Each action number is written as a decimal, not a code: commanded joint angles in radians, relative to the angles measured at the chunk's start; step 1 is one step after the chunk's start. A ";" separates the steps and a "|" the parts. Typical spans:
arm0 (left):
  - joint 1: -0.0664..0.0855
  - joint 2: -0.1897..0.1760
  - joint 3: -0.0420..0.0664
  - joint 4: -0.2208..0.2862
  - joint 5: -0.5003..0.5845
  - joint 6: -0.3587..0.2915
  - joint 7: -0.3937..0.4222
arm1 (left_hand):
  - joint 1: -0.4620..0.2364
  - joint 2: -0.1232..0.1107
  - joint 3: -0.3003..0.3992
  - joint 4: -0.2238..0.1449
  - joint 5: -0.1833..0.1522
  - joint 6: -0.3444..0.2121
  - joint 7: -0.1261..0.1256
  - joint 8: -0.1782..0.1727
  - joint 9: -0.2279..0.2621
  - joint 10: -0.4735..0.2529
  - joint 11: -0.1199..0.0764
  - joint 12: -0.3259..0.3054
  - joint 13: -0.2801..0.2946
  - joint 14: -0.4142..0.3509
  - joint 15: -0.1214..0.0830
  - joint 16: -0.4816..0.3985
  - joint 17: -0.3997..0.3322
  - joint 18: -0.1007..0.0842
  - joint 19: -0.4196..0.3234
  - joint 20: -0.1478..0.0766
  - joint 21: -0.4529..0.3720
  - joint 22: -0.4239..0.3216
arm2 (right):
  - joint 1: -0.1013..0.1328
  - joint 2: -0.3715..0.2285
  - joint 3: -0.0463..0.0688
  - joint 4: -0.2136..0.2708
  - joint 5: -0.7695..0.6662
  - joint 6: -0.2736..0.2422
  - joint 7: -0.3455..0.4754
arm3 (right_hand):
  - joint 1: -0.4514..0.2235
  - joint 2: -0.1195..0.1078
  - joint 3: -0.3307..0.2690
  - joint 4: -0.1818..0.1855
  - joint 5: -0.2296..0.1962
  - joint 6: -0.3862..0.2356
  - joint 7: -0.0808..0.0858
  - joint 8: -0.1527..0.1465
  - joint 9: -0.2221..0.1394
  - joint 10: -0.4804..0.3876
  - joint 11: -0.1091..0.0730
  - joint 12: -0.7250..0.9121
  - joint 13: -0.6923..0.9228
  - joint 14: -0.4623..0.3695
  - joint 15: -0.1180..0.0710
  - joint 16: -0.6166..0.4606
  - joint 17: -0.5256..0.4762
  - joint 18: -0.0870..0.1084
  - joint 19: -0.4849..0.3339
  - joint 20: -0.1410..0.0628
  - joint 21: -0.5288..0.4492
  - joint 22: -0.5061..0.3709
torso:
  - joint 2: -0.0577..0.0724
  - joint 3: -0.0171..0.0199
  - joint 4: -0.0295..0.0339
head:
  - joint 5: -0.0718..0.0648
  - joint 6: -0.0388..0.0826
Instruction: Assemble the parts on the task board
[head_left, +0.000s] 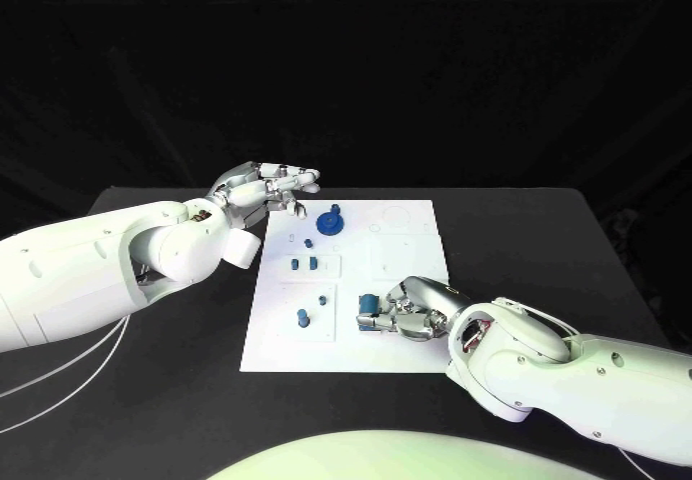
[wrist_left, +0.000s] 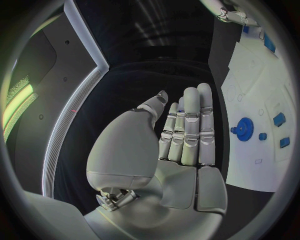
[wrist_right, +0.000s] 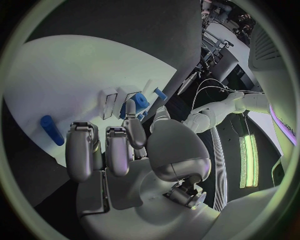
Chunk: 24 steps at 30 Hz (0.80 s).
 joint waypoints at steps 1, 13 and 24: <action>0.000 0.001 0.000 0.001 -0.002 0.018 0.004 | 0.000 0.008 -0.005 0.002 -0.002 -0.006 0.001 0.004 -0.001 -0.004 0.001 0.004 0.002 -0.009 -0.001 -0.002 -0.002 0.013 0.001 0.006 -0.004 -0.001 | -0.001 -0.011 0.000 -0.003 -0.024 0.004 0.010 | 0.029 0.004 0.003 -0.013 0.018 0.002 -0.007 0.005 0.002 0.008 -0.003 0.008 0.027 0.083 -0.002 0.006 0.178 -0.015 0.053 -0.005 0.007 0.139 | 0.000 -0.0003 0.0002 | 0.003 0.001; 0.000 -0.004 0.000 0.002 -0.002 0.019 0.002 | 0.001 0.010 -0.006 0.002 -0.001 -0.007 0.001 0.004 -0.001 -0.005 0.001 0.004 0.002 -0.009 -0.001 -0.002 -0.002 0.013 0.001 0.006 -0.005 -0.001 | -0.003 -0.031 0.000 0.000 -0.082 0.007 0.005 | 0.162 0.023 0.041 -0.074 0.053 0.033 -0.026 0.033 0.015 0.063 -0.019 0.083 0.084 0.085 -0.015 0.012 0.185 -0.019 0.060 -0.015 0.027 0.157 | 0.000 0.0014 0.0000 | 0.008 -0.001; 0.000 -0.005 0.000 0.004 -0.002 0.022 -0.001 | 0.001 0.011 -0.006 0.002 -0.001 -0.007 0.001 0.004 -0.001 -0.005 0.001 0.005 0.002 -0.010 -0.001 -0.002 -0.002 0.013 0.001 0.006 -0.005 -0.002 | -0.003 -0.015 0.000 -0.019 -0.102 0.012 -0.008 | 0.189 0.029 0.056 -0.089 0.033 0.037 -0.031 0.040 0.019 0.075 -0.025 0.099 0.097 0.086 -0.019 0.014 0.187 -0.020 0.062 -0.019 0.032 0.161 | 0.001 0.0004 0.0001 | 0.006 -0.001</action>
